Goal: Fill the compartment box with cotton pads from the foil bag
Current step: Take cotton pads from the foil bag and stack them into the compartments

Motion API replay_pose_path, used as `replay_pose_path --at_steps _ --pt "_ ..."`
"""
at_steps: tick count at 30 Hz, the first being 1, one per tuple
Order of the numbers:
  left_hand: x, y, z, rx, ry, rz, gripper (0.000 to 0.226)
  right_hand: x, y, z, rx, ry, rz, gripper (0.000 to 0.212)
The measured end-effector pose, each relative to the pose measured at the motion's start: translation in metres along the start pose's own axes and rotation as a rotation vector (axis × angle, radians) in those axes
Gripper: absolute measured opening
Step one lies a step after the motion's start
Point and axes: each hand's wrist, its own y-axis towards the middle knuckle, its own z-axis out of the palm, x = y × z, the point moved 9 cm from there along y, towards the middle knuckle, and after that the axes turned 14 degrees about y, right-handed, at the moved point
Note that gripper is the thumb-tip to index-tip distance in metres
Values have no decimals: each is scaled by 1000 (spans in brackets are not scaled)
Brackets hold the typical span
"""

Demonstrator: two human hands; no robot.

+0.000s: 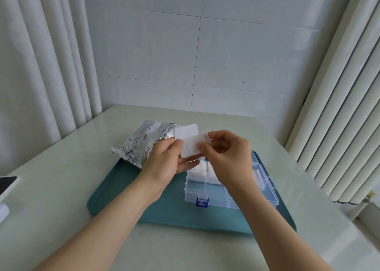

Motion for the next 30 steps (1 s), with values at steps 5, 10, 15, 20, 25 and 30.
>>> replay_pose_path --at_steps 5,10,15,20,25,30 --pt "0 0 1 1 -24 -8 34 2 0 1 18 -42 -30 17" --pt "-1 -1 2 25 68 34 33 0 1 -3 -9 -108 -25 6" --pt "3 3 -4 -3 51 19 33 2 3 -6 30 119 93 6" --pt "4 2 -1 19 -59 -12 35 -3 0 5 126 11 106 5" --pt "2 4 2 58 -105 -6 41 -2 2 4 94 -81 27 6" --pt "-3 -1 5 79 121 95 28 2 1 4 83 -128 -20 6"
